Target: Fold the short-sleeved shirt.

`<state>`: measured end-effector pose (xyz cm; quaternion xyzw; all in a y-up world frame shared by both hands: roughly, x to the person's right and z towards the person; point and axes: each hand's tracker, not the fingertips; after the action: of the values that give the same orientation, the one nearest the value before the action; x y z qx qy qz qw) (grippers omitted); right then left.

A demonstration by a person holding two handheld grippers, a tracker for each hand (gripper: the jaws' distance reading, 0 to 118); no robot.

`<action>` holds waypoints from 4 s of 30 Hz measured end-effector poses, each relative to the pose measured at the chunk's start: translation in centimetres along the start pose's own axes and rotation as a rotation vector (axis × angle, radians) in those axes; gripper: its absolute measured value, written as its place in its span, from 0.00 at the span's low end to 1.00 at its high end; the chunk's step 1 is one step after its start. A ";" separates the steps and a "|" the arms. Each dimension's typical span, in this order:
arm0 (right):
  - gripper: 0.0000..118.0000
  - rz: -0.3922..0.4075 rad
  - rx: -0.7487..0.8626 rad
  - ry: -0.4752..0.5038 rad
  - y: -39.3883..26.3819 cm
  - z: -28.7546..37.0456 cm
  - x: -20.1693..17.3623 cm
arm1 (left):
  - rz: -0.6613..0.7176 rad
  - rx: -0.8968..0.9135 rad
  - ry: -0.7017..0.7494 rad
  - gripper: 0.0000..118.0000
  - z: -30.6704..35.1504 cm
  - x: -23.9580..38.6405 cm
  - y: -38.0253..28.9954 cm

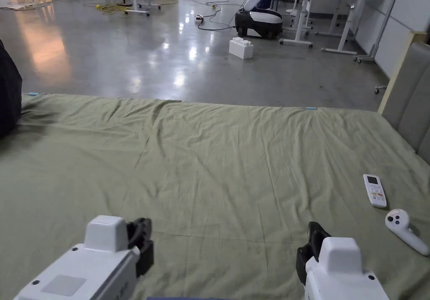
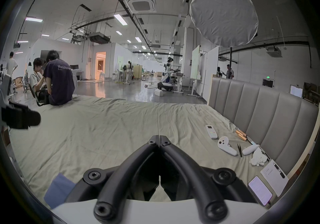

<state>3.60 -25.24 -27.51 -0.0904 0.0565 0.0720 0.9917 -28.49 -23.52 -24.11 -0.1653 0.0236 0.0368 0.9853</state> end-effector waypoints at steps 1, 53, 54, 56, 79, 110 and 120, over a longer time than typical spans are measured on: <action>0.01 0.005 0.022 -0.006 0.4 0.0 -0.1 | -0.013 0.029 0.046 0.05 0.2 -0.5 0.3; 0.01 0.068 -0.410 0.142 -14.4 -0.3 -10.9 | 0.757 -0.775 -0.646 0.72 -10.3 -9.2 -17.5; 0.00 0.065 -0.411 0.144 -14.4 -0.4 -10.8 | 0.788 -0.770 -0.668 0.71 -10.3 -8.6 -17.4; 0.00 0.061 -0.410 0.146 -14.4 -0.3 -10.6 | 0.841 -0.799 -0.672 0.68 -10.8 -8.4 -17.9; 0.01 0.010 -0.327 0.119 -10.8 -0.6 -8.1 | 0.860 -0.750 -0.686 0.17 -10.2 -10.4 -15.0; 0.01 -0.063 -0.052 -0.007 4.2 -3.3 1.8 | 0.517 -0.762 -0.090 0.17 -4.3 -43.6 1.7; 0.01 -0.091 -0.082 0.000 2.8 -2.6 1.8 | 0.492 -0.837 0.113 0.20 -3.6 -48.9 -2.1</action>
<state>4.69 -22.74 -30.77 -0.1336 0.0495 0.0292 0.9894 -77.16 -29.84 -23.98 -0.5387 0.0985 0.2656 0.7935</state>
